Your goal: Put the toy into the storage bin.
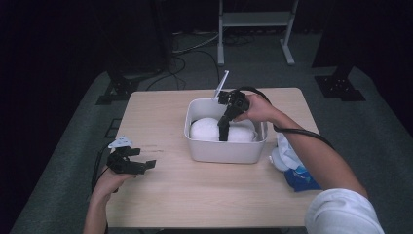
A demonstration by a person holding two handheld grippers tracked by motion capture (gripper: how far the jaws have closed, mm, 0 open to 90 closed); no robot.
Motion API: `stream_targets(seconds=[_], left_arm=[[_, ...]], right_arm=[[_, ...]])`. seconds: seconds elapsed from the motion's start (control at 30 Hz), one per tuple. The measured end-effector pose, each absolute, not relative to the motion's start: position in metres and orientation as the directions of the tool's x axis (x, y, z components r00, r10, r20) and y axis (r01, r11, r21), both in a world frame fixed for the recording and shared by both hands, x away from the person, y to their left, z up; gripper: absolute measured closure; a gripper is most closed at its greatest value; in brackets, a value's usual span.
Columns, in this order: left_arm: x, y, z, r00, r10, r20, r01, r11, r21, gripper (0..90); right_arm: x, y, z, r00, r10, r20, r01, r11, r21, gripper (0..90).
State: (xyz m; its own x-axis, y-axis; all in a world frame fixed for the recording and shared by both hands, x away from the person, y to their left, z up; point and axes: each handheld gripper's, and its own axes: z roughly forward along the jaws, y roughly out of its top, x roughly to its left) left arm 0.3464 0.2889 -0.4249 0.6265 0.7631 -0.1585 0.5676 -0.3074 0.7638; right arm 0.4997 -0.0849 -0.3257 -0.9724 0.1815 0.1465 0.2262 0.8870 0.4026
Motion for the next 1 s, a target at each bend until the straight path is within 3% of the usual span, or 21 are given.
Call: stream_targets(seconds=[0.3, 1.0], left_arm=[[0.346, 0.289, -0.425, 0.627, 0.763, -0.158, 0.568, -0.309, 0.763, 7.4], [0.344, 0.287, -0.424, 0.632, 0.760, -0.153, 0.564, -0.317, 0.762, 7.4]], right_arm=[[0.499, -0.094, -0.327, -0.966, 0.212, 0.149, 0.255, 0.877, 0.408, 73.9], [0.483, -0.123, -0.308, -0.952, 0.263, 0.158, 0.307, 0.819, 0.485, 49.3]])
